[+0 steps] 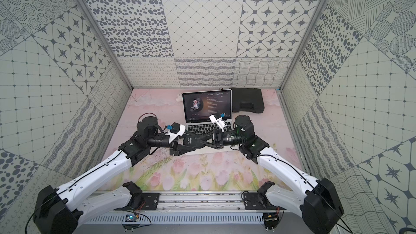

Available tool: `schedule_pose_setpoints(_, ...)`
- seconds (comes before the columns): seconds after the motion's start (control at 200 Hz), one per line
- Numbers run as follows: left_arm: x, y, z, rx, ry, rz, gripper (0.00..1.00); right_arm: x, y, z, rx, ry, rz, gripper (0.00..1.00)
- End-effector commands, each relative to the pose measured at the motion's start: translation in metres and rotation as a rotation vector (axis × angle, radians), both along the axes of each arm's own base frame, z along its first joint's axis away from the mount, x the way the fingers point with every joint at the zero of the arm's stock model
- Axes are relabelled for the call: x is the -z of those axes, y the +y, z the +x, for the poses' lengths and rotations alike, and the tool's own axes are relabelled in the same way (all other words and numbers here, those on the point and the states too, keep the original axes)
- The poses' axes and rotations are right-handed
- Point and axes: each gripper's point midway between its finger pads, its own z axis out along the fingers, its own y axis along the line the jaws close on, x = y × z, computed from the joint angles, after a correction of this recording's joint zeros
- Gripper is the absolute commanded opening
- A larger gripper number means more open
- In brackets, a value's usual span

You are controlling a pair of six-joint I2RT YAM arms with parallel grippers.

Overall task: Remove the wireless mouse receiver from the laptop
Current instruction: Place the mouse at the center of the board.

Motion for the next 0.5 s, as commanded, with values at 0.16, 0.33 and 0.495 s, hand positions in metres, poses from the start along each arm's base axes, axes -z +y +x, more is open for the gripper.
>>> schedule_pose_setpoints(0.16,-0.019,-0.003,-0.003,0.023,-0.046,-0.065,0.11,-0.004,0.010,-0.006,-0.039,-0.050,0.030,0.52)
schedule_pose_setpoints(0.33,-0.018,-0.003,-0.005,0.041,-0.037,-0.063,0.16,-0.006,0.011,-0.003,-0.023,-0.062,0.034,0.35)
schedule_pose_setpoints(0.495,-0.016,-0.002,-0.006,0.031,0.009,-0.025,0.99,-0.009,0.005,0.005,0.039,-0.109,-0.006,0.31)
